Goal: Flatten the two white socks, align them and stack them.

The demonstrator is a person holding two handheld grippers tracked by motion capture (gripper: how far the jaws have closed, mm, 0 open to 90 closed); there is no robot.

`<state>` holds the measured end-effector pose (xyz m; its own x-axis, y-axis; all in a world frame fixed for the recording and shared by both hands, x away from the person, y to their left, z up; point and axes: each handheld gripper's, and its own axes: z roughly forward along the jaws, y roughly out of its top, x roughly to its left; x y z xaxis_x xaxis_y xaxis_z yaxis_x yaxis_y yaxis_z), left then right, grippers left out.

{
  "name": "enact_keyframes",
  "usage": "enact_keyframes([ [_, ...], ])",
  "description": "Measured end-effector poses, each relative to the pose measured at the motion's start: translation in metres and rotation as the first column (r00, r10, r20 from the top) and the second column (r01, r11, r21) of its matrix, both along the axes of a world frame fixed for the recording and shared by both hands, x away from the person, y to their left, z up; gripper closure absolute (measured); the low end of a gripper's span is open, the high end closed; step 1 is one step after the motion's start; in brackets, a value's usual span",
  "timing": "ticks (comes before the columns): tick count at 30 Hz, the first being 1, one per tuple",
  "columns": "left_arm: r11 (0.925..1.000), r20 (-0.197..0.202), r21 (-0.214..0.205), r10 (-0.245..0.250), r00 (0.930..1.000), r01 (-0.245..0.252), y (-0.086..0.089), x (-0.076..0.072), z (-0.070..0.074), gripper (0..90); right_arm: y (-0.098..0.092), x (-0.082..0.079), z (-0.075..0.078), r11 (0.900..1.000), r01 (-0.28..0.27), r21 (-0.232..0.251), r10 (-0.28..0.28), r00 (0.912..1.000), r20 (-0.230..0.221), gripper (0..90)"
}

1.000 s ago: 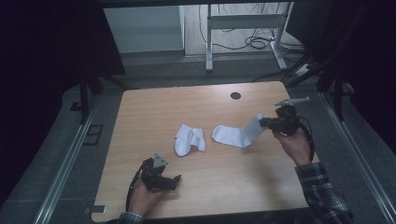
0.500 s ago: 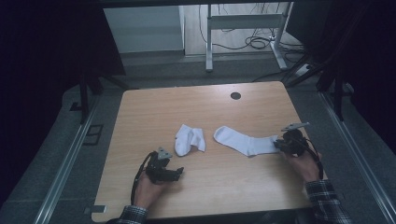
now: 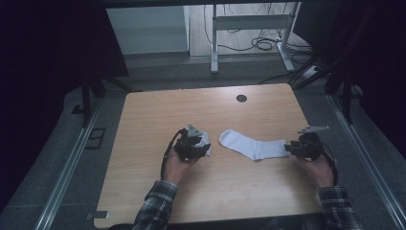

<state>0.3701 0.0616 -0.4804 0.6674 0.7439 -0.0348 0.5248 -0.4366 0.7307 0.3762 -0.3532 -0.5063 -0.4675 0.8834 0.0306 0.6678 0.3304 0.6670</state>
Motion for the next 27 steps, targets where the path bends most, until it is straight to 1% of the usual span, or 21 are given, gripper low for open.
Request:
enact_keyframes([
  [2,1.0,-0.005,-0.002,-0.002,1.0,0.002,-0.013,0.011,-0.002,61.3,0.0,-0.001,0.0,1.0,-0.003,-0.002,0.003,1.0,0.006,61.2],
  [4,0.9999,-0.01,0.008,0.006,0.9999,-0.006,-0.025,0.021,-0.006,63.8,0.0,-0.002,0.0,1.0,-0.007,-0.007,0.007,0.9999,0.011,62.2],
  [7,0.9998,-0.026,0.012,0.019,0.9995,-0.018,-0.039,0.034,-0.014,64.2,0.0,-0.002,0.0,0.9999,-0.013,-0.003,0.013,0.9998,0.013,64.5],
  [9,0.9994,-0.033,0.016,0.032,0.9989,-0.032,-0.047,0.041,-0.02,62.1,0.0,-0.002,0.0,0.9999,-0.016,0.002,0.016,0.9998,0.012,65.0],
  [13,0.9972,-0.034,0.045,0.062,0.9975,-0.06,-0.056,0.051,-0.03,59.5,0.001,-0.002,-0.001,0.9998,-0.018,0.004,0.017,0.9998,0.013,63.6],
  [15,0.9965,-0.043,0.046,0.072,0.9965,-0.07,-0.058,0.055,-0.035,58.2,0.003,-0.001,-0.002,0.9998,-0.019,0.001,0.019,0.9998,0.012,60.4],
  [17,0.9961,-0.05,0.051,0.074,0.996,-0.072,-0.06,0.058,-0.04,57.1,0.006,0.0,-0.005,0.9997,-0.022,-0.014,0.022,0.9997,0.007,58.2],
  [18,0.9961,-0.054,0.054,0.072,0.996,-0.069,-0.061,0.059,-0.042,57.4,0.007,0.001,-0.007,0.9993,-0.024,-0.03,0.024,0.9997,0.002,58.3],
  [20,0.9955,-0.066,0.069,0.069,0.9955,-0.065,-0.062,0.061,-0.046,60.8,0.01,0.003,-0.011,0.9975,-0.023,-0.067,0.022,0.9996,-0.017,60.5],
  [21,0.9954,-0.072,0.077,0.062,0.9955,-0.056,-0.063,0.061,-0.049,63.9,0.01,0.004,-0.012,0.9975,-0.027,-0.065,0.025,0.9993,-0.029,63.8],
  [22,0.9955,-0.078,0.082,0.054,0.9955,-0.048,-0.064,0.061,-0.05,67.8,0.01,0.005,-0.013,0.9984,-0.028,-0.049,0.026,0.9989,-0.04,70.0],
  [23,0.9966,-0.076,0.072,0.045,0.9961,-0.039,-0.064,0.06,-0.051,72.5,0.011,0.005,-0.013,0.9989,-0.033,-0.033,0.031,0.9982,-0.052,74.8],
  [24,0.997,-0.079,0.066,0.046,0.9958,-0.041,-0.064,0.059,-0.051,78.0,0.011,0.005,-0.013,0.9989,-0.036,-0.032,0.034,0.9977,-0.06,79.2],
  [25,0.997,-0.077,0.066,0.046,0.996,-0.041,-0.064,0.058,-0.051,82.4,0.012,0.004,-0.012,0.9985,-0.04,-0.037,0.038,0.9974,-0.062,81.4],
  [27,0.9967,-0.06,0.075,0.036,0.9975,-0.032,-0.064,0.055,-0.048,85.0,0.013,0.004,-0.01,0.998,-0.046,-0.044,0.043,0.997,-0.065,83.4],
])
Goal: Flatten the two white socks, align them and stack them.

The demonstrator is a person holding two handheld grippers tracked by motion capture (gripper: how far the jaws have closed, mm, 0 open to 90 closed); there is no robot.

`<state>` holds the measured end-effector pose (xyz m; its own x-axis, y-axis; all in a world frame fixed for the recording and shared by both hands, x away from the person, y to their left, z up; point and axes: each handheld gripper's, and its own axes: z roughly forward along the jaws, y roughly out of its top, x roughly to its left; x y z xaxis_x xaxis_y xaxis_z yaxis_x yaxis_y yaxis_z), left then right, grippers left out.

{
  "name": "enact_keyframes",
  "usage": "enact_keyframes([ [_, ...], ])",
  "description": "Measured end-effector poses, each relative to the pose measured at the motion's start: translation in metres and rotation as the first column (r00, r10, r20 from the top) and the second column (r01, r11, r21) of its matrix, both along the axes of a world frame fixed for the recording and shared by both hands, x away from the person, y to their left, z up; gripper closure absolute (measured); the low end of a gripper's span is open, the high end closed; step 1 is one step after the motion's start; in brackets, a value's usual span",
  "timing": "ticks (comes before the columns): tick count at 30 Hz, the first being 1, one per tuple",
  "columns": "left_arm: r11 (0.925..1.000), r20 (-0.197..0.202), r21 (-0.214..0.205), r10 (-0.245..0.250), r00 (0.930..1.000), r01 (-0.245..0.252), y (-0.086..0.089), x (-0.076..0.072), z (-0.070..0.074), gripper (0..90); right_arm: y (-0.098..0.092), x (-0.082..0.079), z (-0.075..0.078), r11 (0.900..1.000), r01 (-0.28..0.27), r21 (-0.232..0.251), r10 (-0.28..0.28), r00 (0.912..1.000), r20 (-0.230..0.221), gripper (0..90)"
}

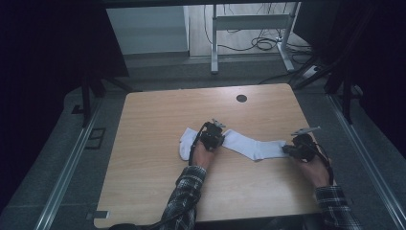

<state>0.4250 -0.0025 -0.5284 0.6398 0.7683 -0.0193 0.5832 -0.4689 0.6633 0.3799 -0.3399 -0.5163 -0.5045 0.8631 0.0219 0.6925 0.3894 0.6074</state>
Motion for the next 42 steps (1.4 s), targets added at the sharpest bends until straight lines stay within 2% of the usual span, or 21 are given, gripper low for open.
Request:
enact_keyframes([
  [6,0.9972,0.028,-0.075,0.0,0.9996,0.002,0.018,-0.019,0.022,85.3,0.001,-0.008,0.015,0.9995,-0.02,0.025,0.019,0.9983,0.056,83.9],
  [11,0.9916,0.039,-0.129,0.0,0.9992,0.005,0.039,-0.041,0.041,85.0,0.011,-0.015,0.026,0.9969,-0.064,0.046,0.06,0.9951,0.079,83.9],
  [16,0.9913,0.06,-0.132,0.002,0.9982,0.005,0.058,-0.069,0.056,85.1,0.025,-0.024,0.037,0.9919,-0.117,0.049,0.112,0.9883,0.103,83.9],
  [20,0.9942,0.075,-0.107,0.004,0.9972,0.004,0.074,-0.094,0.062,85.2,0.038,-0.031,0.044,0.9835,-0.167,0.07,0.159,0.9815,0.107,83.8],
  [23,0.9942,0.068,-0.107,0.023,0.9974,-0.015,0.089,-0.112,0.06,85.2,0.049,-0.037,0.046,0.9745,-0.206,0.089,0.197,0.9751,0.101,83.6],
  [26,0.991,0.051,-0.128,0.047,0.9976,-0.041,0.106,-0.128,0.051,85.2,0.062,-0.041,0.045,0.9632,-0.248,0.104,0.239,0.967,0.087,83.4],
  [28,0.9864,0.029,-0.151,0.07,0.9971,-0.065,0.117,-0.138,0.043,85.2,0.072,-0.044,0.043,0.9564,-0.274,0.102,0.267,0.9607,0.078,83.3],
  [31,0.9844,-0.003,-0.144,0.102,0.9948,-0.101,0.128,-0.149,0.03,85.2,0.086,-0.047,0.036,0.9476,-0.308,0.084,0.304,0.9509,0.057,83.1],
  [33,0.9844,-0.021,-0.138,0.108,0.9939,-0.11,0.133,-0.153,0.021,85.1,0.094,-0.048,0.03,0.9429,-0.326,0.068,0.324,0.9453,0.037,83.1],
  [39,0.9895,-0.051,-0.067,0.125,0.9909,-0.128,0.133,-0.156,-0.002,84.5,0.107,-0.048,0.007,0.9328,-0.36,0.011,0.36,0.9322,-0.032,81.6],
  [41,0.9883,-0.049,-0.074,0.13,0.9904,-0.133,0.134,-0.155,-0.003,76.7,0.108,-0.049,0.003,0.9308,-0.366,-0.006,0.365,0.9302,-0.039,79.4],
  [42,0.9874,-0.043,-0.083,0.131,0.9904,-0.135,0.135,-0.154,-0.001,73.5,0.107,-0.049,0.004,0.9323,-0.362,-0.006,0.361,0.9319,-0.032,76.4],
])
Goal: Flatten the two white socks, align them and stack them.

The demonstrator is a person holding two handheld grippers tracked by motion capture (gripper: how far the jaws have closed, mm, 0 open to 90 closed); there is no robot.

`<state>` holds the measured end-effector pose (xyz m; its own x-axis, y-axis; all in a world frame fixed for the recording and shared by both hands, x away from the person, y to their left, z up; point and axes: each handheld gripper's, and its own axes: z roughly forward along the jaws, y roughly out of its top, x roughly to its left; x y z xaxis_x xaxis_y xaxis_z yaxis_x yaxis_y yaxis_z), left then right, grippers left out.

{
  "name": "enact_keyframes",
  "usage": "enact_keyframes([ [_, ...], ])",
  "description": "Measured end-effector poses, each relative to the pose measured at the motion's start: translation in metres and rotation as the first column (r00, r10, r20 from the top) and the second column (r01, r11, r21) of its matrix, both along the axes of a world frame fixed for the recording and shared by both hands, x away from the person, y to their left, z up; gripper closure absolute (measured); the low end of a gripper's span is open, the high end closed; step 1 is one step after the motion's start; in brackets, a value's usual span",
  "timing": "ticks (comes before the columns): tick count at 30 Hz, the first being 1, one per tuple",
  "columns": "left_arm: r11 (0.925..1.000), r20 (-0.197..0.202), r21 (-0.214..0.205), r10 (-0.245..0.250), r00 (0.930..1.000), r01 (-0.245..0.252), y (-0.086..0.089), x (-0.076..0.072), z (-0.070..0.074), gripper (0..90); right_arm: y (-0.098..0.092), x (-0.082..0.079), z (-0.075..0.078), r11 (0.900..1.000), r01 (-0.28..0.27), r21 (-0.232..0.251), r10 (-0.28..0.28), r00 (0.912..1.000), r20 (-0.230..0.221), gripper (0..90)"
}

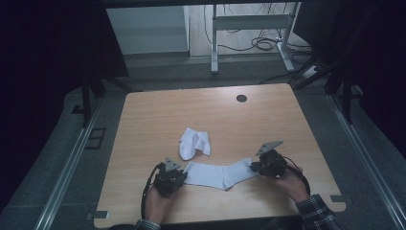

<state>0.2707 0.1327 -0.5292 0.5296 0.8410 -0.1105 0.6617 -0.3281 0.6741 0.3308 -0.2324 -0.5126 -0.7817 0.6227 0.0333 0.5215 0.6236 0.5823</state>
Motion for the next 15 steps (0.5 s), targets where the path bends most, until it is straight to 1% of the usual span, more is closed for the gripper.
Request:
enact_keyframes([
  [3,0.9993,0.03,-0.026,0.027,0.9992,-0.026,0.007,0.003,0.012,62.7,-0.007,0.002,0.007,0.9991,0.023,0.037,-0.024,0.9993,0.029,70.1],
  [4,0.9988,0.04,-0.03,0.039,0.9985,-0.037,0.01,0.006,0.016,61.9,-0.01,0.003,0.009,0.9981,0.035,0.05,-0.037,0.9986,0.037,68.2],
  [6,0.9985,0.047,-0.028,0.047,0.9978,-0.046,0.015,0.012,0.021,60.9,-0.017,0.006,0.011,0.9963,0.058,0.063,-0.061,0.997,0.048,65.9],
  [8,0.9982,0.056,-0.007,0.059,0.9967,-0.059,0.018,0.02,0.024,60.4,-0.025,0.009,0.01,0.9943,0.085,0.064,-0.089,0.9942,0.061,63.5],
  [11,0.9971,0.051,-0.015,0.075,0.9959,-0.075,0.022,0.036,0.026,61.4,-0.036,0.014,0.008,0.9914,0.113,0.066,-0.118,0.99,0.077,61.1],
  [15,0.9956,0.041,-0.017,0.093,0.9949,-0.092,0.021,0.057,0.027,61.8,-0.049,0.019,0.005,0.9862,0.151,0.069,-0.157,0.9836,0.09,59.2],
])
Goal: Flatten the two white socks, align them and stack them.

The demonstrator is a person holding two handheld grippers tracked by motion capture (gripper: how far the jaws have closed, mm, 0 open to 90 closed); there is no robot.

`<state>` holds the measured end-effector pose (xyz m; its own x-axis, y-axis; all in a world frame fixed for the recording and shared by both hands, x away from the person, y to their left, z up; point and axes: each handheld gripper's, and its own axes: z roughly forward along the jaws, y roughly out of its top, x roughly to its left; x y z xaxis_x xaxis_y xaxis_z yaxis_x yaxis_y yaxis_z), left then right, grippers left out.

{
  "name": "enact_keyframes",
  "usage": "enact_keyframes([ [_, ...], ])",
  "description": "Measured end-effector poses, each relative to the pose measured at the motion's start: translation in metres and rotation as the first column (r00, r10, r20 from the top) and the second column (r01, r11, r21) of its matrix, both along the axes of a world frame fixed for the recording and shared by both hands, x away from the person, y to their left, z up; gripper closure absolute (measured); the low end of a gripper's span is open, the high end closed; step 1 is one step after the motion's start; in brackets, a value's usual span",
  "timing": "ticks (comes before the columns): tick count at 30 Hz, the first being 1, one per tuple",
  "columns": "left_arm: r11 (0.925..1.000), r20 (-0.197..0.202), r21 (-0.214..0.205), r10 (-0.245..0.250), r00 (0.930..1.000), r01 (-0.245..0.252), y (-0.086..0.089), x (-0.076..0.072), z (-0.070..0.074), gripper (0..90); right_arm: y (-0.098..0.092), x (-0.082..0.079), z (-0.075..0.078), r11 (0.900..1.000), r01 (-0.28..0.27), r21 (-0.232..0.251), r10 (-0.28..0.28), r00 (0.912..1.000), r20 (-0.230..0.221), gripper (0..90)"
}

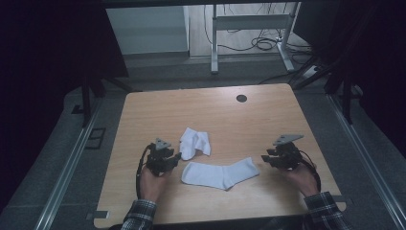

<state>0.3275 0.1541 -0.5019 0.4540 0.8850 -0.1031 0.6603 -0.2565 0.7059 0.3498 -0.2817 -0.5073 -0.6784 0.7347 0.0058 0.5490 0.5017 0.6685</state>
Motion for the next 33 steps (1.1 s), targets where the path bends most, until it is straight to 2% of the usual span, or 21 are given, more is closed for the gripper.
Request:
enact_keyframes([
  [6,0.9999,-0.024,0.008,0.013,0.9996,-0.013,-0.007,0.023,-0.009,59.3,-0.015,0.006,-0.006,0.9995,0.03,-0.004,-0.03,0.9996,0.001,56.2],
  [10,0.9991,-0.049,0.036,0.024,0.9985,-0.023,-0.011,0.034,-0.02,57.2,-0.019,0.008,-0.011,0.9993,0.037,-0.008,-0.037,0.9993,-0.005,55.4],
  [12,0.9991,-0.066,0.035,0.028,0.9974,-0.025,-0.012,0.037,-0.026,58.2,-0.02,0.009,-0.013,0.9991,0.041,-0.012,-0.041,0.9991,-0.009,55.2],
  [14,0.9995,-0.081,0.031,0.012,0.9966,-0.009,-0.014,0.039,-0.03,68.9,-0.021,0.01,-0.014,0.999,0.042,-0.013,-0.043,0.999,-0.012,55.0],
  [16,0.9999,-0.101,-0.009,0.005,0.9948,-0.006,-0.014,0.041,-0.03,83.9,-0.021,0.01,-0.015,0.9991,0.041,-0.013,-0.042,0.999,-0.017,54.8],
  [17,0.9995,-0.11,-0.028,0.008,0.9939,-0.011,-0.014,0.043,-0.029,84.6,-0.022,0.01,-0.016,0.999,0.043,-0.015,-0.043,0.9989,-0.02,54.8],
  [21,0.999,-0.066,-0.043,0.008,0.9978,-0.011,-0.016,0.049,-0.01,85.2,-0.021,0.011,-0.017,0.9991,0.037,-0.021,-0.037,0.9989,-0.028,54.8],
  [26,0.9942,-0.014,-0.106,-0.015,0.9998,0.013,-0.023,0.06,0.03,85.1,-0.021,0.011,-0.018,0.9992,0.032,-0.022,-0.033,0.9989,-0.033,54.0],
  [29,0.9915,0.002,-0.123,-0.043,0.9991,0.043,-0.034,0.067,0.051,85.0,-0.022,0.011,-0.018,0.9993,0.032,-0.017,-0.033,0.9989,-0.033,53.9],
  [33,0.9844,0.007,-0.158,-0.077,0.997,0.077,-0.057,0.078,0.069,84.9,-0.022,0.011,-0.018,0.9994,0.031,-0.015,-0.032,0.999,-0.032,53.5],
])
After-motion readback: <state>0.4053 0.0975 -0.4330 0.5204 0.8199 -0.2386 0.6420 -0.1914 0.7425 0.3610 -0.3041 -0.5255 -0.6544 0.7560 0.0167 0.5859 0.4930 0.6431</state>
